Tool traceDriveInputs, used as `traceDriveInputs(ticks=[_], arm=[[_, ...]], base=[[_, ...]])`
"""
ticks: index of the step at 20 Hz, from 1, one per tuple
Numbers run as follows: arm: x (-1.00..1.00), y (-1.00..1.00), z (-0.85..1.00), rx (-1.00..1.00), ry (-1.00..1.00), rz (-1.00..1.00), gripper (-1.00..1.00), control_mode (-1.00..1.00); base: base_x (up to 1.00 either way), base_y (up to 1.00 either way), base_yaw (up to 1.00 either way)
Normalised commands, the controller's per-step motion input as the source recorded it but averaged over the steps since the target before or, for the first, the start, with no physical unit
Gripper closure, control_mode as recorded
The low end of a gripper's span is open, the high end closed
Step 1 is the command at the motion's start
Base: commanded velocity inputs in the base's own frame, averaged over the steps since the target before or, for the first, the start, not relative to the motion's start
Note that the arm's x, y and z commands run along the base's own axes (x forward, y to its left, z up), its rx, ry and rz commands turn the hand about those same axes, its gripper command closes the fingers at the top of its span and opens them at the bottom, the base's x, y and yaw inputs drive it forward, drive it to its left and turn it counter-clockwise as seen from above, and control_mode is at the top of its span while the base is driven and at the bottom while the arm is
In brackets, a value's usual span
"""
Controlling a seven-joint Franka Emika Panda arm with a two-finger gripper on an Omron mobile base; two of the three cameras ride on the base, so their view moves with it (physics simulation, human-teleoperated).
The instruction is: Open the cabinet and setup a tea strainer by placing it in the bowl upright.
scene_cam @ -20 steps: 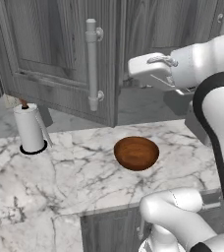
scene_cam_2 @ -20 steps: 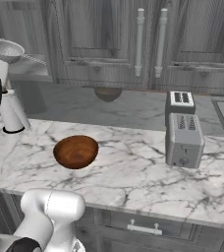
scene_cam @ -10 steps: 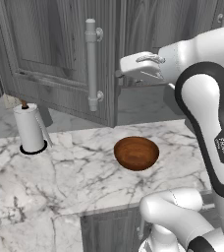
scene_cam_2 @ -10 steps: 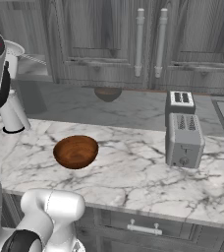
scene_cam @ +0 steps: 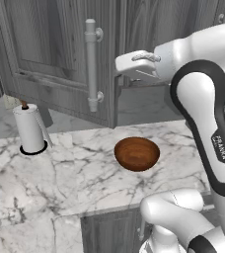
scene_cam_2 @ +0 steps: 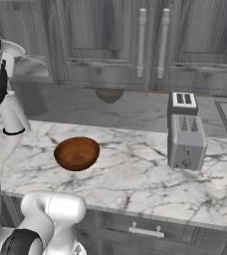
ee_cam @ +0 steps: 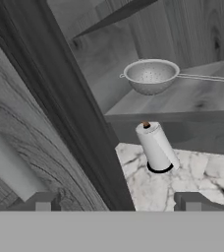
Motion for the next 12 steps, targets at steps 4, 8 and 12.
traceDriveInputs(ticks=[4,8,12], arm=[[0.05,0.28,0.00,0.00,0.00,0.00,-1.00,-1.00],[0.13,0.18,0.00,0.00,0.00,0.00,-1.00,-1.00],[0.05,0.34,0.00,0.00,0.00,0.05,-1.00,-1.00]], base=[[0.00,0.00,0.00],[0.00,0.00,0.00],[0.00,0.00,0.00]])
